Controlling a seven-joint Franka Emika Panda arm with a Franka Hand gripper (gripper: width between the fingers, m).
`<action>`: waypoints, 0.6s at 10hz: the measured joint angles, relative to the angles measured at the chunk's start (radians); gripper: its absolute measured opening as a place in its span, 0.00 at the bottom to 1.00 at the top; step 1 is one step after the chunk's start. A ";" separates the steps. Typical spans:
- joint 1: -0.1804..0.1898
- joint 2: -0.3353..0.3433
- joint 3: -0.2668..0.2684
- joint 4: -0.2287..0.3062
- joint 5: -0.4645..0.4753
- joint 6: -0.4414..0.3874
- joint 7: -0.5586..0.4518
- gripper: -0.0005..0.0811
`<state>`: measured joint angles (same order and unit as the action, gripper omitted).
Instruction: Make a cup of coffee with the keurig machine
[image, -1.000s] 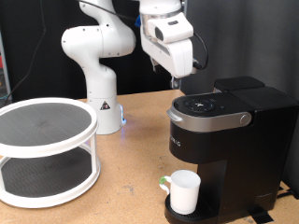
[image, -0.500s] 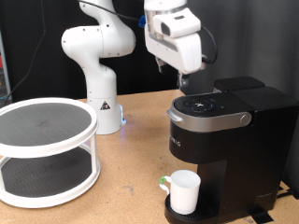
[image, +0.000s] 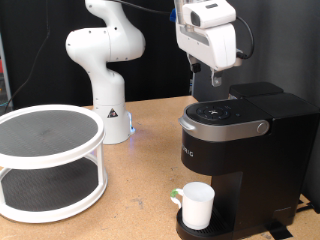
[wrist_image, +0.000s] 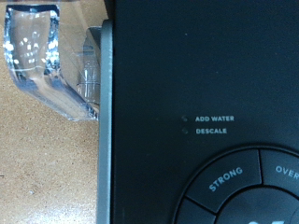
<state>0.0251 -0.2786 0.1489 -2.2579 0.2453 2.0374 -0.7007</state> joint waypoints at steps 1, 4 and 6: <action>0.000 -0.002 0.000 -0.004 -0.001 0.011 -0.008 0.99; 0.003 0.007 0.010 0.024 0.009 0.066 0.015 0.99; 0.003 0.040 0.021 0.094 0.002 0.060 0.041 0.99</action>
<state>0.0281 -0.2381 0.1702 -2.1636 0.2470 2.0977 -0.6598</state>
